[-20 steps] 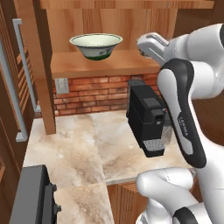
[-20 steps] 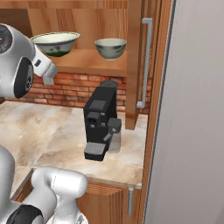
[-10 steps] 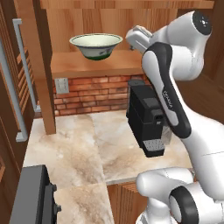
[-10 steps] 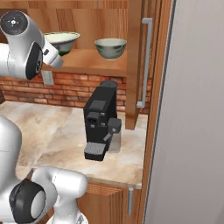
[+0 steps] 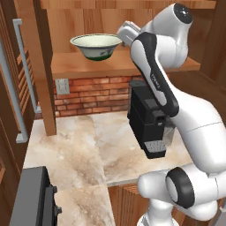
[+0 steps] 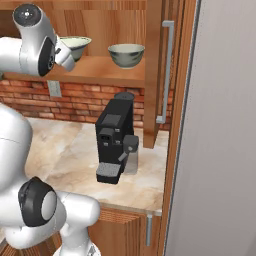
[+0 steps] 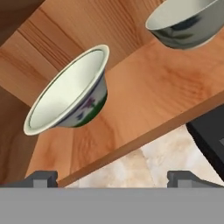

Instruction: Take the smaller bowl and place it next to the appetizer plate on the dining counter , and place the larger bowl next to the plate with cooked food.

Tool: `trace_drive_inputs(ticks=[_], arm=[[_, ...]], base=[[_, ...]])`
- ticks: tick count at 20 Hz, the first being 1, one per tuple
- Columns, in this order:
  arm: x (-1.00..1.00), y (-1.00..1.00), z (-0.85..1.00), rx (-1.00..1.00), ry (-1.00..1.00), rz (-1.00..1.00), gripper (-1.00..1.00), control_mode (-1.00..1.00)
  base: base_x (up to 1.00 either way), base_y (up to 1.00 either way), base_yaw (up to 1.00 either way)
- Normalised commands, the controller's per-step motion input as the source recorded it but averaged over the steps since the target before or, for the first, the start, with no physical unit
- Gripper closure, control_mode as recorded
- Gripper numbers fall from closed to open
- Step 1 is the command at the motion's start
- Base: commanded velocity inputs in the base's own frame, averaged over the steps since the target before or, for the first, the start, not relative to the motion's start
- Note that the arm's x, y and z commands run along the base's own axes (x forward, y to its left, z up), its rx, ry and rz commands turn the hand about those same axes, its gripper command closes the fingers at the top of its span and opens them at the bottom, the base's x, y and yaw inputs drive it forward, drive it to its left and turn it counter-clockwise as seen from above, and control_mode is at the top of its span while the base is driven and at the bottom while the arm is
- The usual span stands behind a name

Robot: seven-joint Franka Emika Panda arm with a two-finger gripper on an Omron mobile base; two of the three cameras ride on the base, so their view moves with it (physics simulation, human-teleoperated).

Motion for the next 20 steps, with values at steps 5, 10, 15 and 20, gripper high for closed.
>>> trace_drive_inputs(ticks=[5, 10, 15, 20], arm=[[0.42, 0.11, 0.0, 0.0, 0.05, 0.0, -1.0, -1.0], [0.4, 0.15, -0.01, -0.02, 0.03, 0.0, -1.0, -1.0], [0.44, 0.21, -0.04, -0.04, 0.03, 0.0, -1.0, -1.0], [0.41, 0.26, -0.08, -0.06, 0.01, 0.0, -1.0, -1.0]], base=[[0.0, 0.0, 0.0], [0.0, 0.0, 0.0], [0.0, 0.0, 0.0], [0.0, 0.0, 0.0]])
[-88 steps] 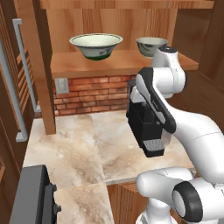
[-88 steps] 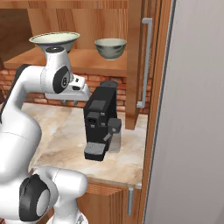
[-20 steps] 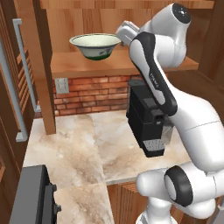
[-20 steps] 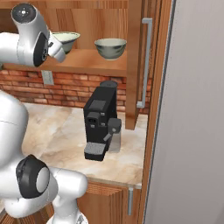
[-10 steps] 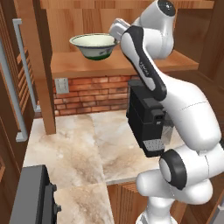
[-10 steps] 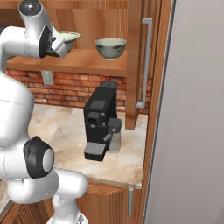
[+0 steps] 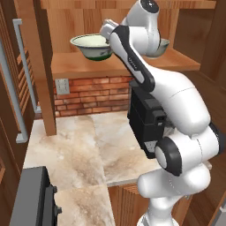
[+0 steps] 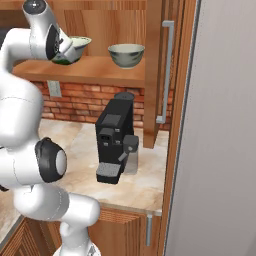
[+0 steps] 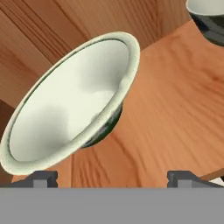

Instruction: Take the smaller bowl and place it next to the appetizer plate on the dining counter , and place the larger bowl next to the plate with cooked food.

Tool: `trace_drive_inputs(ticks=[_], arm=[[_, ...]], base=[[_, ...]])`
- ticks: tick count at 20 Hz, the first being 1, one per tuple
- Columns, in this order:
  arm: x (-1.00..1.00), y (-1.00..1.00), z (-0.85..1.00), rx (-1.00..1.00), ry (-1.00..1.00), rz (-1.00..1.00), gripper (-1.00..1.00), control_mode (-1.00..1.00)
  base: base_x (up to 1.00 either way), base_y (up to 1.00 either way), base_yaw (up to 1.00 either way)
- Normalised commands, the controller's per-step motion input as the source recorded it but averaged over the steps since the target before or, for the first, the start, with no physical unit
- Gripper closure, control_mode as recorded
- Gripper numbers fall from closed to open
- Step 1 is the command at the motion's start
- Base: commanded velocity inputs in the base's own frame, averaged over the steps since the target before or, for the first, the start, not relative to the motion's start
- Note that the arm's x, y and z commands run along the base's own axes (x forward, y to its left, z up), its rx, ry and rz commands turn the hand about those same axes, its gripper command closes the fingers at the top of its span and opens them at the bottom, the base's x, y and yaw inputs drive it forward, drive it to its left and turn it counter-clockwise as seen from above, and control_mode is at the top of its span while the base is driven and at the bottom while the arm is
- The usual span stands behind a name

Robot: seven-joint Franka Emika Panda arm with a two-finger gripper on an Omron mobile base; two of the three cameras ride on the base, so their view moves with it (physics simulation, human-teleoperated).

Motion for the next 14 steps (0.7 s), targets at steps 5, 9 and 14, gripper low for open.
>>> trace_drive_inputs(ticks=[5, 9, 14], arm=[[0.39, 0.21, -0.07, -0.06, 0.0, 0.0, -1.0, -1.0], [0.36, 0.14, -0.13, -0.05, 0.0, 0.0, -1.0, -1.0], [0.37, 0.09, -0.16, -0.04, 0.0, 0.0, -1.0, -1.0]], base=[[0.0, 0.0, 0.0], [0.0, 0.0, 0.0], [0.0, 0.0, 0.0]])
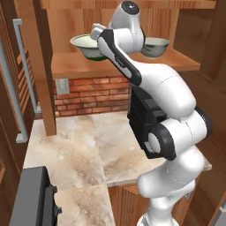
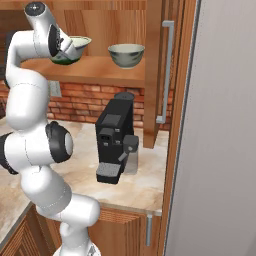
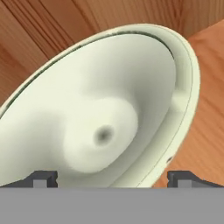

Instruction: Take the smaller bowl and place it next to the appetizer plate on the dining counter , and place the larger bowl next to the plate with cooked food.

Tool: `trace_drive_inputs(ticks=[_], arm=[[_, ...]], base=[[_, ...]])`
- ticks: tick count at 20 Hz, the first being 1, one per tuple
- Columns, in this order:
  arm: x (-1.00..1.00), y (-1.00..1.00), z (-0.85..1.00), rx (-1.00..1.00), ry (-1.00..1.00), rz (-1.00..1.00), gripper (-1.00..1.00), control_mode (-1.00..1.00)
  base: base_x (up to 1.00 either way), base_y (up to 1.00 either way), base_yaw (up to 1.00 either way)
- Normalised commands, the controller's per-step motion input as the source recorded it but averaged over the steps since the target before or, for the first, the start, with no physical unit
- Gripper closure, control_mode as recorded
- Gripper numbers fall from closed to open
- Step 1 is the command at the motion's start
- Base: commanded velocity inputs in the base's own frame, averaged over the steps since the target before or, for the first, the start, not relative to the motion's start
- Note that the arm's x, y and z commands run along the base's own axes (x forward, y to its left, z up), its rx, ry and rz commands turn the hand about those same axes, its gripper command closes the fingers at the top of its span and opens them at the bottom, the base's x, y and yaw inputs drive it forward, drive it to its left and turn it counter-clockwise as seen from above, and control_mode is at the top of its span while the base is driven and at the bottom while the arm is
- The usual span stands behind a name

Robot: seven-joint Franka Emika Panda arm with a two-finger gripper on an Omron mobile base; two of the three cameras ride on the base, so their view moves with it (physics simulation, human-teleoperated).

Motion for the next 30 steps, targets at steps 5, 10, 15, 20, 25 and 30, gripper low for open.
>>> trace_drive_inputs(ticks=[5, 10, 15, 20, 25, 30], arm=[[0.4, 0.12, -0.12, -0.04, 0.0, 0.0, -1.0, -1.0], [0.36, 0.17, -0.1, -0.04, 0.0, 0.0, 1.0, -1.0], [0.14, 0.05, -0.04, -0.01, 0.0, 0.0, 1.0, -1.0], [0.0, 0.0, 0.0, 0.0, 0.0, 0.0, 1.0, -1.0], [-0.81, 0.0, -0.01, 0.0, -0.04, -0.03, 1.0, -1.0], [-1.0, -0.13, 0.0, 0.03, -0.05, -0.05, 1.0, -1.0]], base=[[0.0, 0.0, 0.0], [0.0, 0.0, 0.0], [0.0, 0.0, 0.0], [0.0, 0.0, 0.0], [0.0, 0.0, 0.0], [0.0, 0.0, 0.0]])
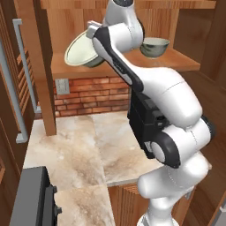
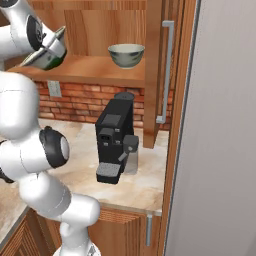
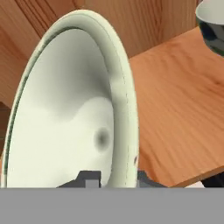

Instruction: Take the smaller bowl and place it next to the appetizer plate on the dining counter , and place the larger bowl next to the plate with cooked food.

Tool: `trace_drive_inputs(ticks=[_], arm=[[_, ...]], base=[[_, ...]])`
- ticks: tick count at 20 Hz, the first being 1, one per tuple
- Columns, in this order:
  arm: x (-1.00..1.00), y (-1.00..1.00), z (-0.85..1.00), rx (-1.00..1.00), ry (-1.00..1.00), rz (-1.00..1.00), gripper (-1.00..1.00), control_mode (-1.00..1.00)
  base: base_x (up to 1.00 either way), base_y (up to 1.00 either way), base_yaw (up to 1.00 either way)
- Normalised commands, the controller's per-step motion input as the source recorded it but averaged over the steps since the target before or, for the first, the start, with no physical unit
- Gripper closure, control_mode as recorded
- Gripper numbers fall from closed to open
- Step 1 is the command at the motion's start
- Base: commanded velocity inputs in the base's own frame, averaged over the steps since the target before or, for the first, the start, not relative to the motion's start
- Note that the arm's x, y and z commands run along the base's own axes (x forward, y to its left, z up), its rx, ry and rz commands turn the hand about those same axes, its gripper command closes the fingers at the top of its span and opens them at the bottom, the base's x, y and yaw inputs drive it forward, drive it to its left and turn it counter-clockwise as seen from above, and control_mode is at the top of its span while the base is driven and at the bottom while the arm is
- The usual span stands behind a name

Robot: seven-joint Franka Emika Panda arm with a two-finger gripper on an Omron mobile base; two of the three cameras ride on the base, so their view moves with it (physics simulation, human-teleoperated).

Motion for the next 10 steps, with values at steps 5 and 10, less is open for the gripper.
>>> trace_drive_inputs(ticks=[5, 10], arm=[[-1.0, -0.55, 0.01, 0.33, -0.08, -0.1, 1.0, -1.0], [-1.0, -0.65, 0.03, 0.72, 0.0, -0.06, 1.0, -1.0]], base=[[0.0, 0.0, 0.0], [0.0, 0.0, 0.0]])
